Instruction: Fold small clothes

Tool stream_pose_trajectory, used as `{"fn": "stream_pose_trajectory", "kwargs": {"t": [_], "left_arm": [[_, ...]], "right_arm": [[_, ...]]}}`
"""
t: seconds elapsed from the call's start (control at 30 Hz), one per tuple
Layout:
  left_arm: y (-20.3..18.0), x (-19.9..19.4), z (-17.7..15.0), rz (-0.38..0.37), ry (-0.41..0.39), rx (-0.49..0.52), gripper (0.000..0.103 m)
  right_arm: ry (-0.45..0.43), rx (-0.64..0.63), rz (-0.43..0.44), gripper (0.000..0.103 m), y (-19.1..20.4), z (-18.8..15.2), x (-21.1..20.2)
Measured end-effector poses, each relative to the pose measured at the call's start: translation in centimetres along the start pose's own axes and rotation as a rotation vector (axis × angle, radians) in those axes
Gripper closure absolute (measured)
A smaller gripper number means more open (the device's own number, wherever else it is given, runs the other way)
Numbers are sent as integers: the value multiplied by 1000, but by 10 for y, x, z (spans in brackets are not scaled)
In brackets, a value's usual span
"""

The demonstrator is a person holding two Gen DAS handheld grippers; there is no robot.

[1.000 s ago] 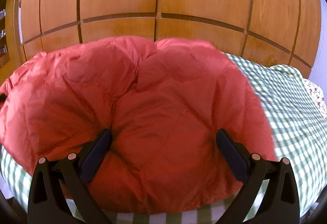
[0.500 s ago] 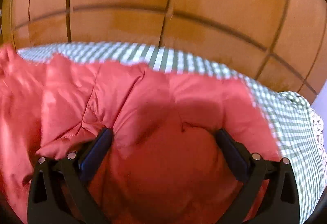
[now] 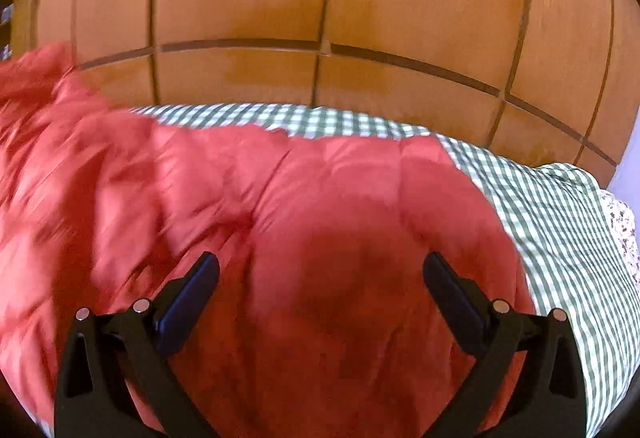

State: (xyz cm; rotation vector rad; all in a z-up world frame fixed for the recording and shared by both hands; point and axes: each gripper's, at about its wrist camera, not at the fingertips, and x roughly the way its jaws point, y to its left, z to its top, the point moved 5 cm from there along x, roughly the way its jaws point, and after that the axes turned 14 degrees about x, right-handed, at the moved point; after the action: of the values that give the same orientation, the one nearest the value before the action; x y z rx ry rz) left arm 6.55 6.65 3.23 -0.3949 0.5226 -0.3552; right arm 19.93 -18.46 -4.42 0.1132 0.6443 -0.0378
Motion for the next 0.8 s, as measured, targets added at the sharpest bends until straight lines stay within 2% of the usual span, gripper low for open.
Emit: {"fn": "stream_pose_trajectory", "kwargs": {"t": [0.13, 0.3, 0.43, 0.53, 0.7, 0.8], "left_arm": [[-31, 4, 7, -16, 8, 80, 78], [-79, 13, 17, 3, 15, 217, 78], [-106, 21, 24, 34, 20, 283, 78], [-127, 28, 28, 56, 29, 336, 78], [-158, 48, 27, 73, 38, 415, 78], [-179, 60, 22, 54, 48, 461, 78]], "right_arm": [[37, -28, 13, 2, 10, -24, 19], [49, -24, 22, 2, 9, -25, 21], [32, 5, 49, 2, -7, -18, 2], [-15, 55, 59, 2, -27, -17, -24], [-84, 146, -49, 2, -85, -15, -48], [-72, 228, -90, 2, -118, -15, -46]]}}
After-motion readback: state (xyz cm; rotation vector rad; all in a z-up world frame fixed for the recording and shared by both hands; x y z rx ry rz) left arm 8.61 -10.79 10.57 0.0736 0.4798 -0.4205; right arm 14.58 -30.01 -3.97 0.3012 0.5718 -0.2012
